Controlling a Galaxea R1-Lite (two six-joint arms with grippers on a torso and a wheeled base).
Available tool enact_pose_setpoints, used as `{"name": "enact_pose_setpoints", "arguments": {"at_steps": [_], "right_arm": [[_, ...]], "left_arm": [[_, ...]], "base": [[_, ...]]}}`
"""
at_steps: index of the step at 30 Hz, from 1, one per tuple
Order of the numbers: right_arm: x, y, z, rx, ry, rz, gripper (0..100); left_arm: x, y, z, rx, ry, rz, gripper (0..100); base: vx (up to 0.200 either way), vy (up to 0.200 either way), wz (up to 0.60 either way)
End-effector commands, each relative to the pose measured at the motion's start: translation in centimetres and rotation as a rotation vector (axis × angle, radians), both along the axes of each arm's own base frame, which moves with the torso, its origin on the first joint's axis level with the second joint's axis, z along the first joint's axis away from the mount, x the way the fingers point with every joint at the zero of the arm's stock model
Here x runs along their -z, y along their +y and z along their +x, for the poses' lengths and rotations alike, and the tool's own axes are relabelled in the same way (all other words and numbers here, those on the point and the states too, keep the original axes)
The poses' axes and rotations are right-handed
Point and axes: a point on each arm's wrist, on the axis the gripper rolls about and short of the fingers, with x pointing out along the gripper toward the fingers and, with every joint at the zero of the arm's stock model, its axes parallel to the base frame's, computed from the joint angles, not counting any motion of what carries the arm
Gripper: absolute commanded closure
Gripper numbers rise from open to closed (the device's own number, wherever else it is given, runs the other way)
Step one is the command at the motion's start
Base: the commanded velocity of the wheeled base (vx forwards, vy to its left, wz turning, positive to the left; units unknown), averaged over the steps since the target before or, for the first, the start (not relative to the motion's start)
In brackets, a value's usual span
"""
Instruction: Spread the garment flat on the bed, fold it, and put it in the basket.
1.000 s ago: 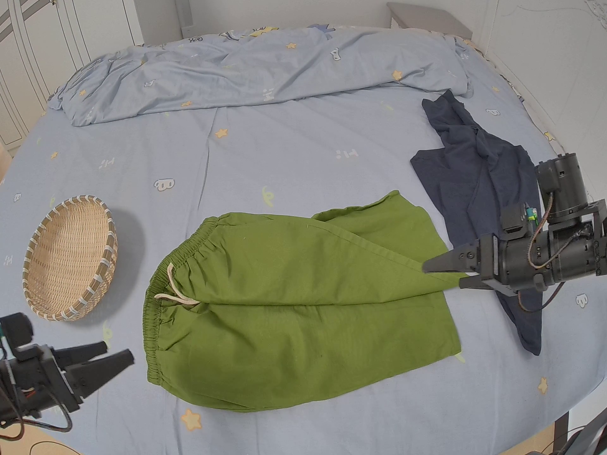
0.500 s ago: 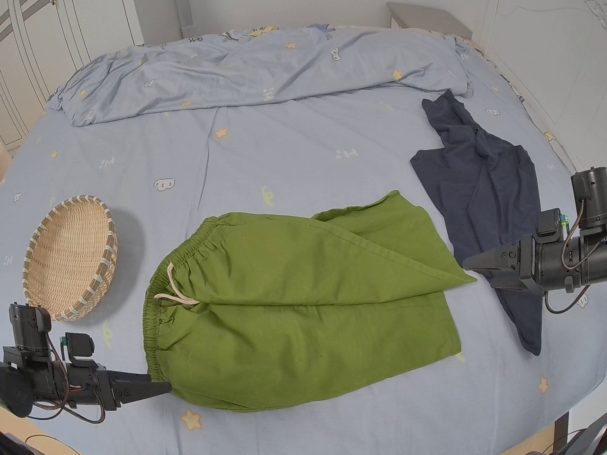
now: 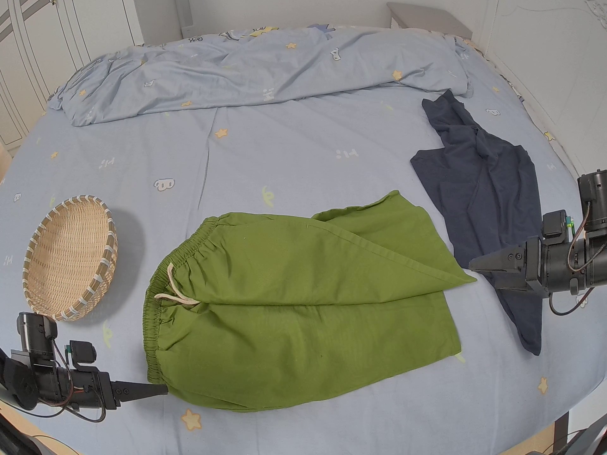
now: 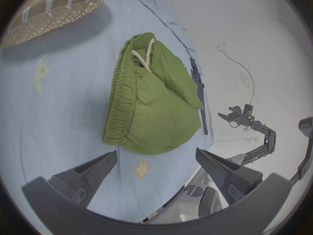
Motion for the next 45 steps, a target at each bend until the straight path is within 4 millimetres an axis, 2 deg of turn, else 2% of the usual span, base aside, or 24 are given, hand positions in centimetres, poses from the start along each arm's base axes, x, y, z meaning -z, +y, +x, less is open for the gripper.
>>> {"name": "enact_pose_setpoints", "arguments": {"at_steps": [1,8,19,30,37,45], "right_arm": [[0.1,0.0,-0.1,-0.003,0.005,-0.002,0],[0.1,0.0,-0.1,-0.003,0.005,-0.002,0],[0.1,0.1,-0.1,-0.003,0.004,-0.003,0],[0.2,0.1,-0.1,-0.003,0.006,-0.003,0],[0.3,0.2,-0.2,-0.010,0.010,-0.005,0],[0.4,0.2,-0.2,-0.010,0.012,-0.005,0]], "left_arm": [[0.9,0.4,0.4,-0.014,0.052,-0.012,0],[2.8,0.6,1.2,-0.001,0.122,-0.025,0],[4.9,1.2,3.1,-0.001,0.080,-0.013,0],[4.4,1.0,3.4,0.006,0.013,0.000,0],[2.9,1.2,3.5,-0.027,-0.034,-0.014,0],[2.6,0.9,3.5,-0.012,-0.067,-0.038,0]], "base": [[0.000,0.000,0.00],[0.000,0.000,0.00],[0.000,0.000,0.00],[0.000,0.000,0.00],[0.000,0.000,0.00],[0.000,0.000,0.00]]}}
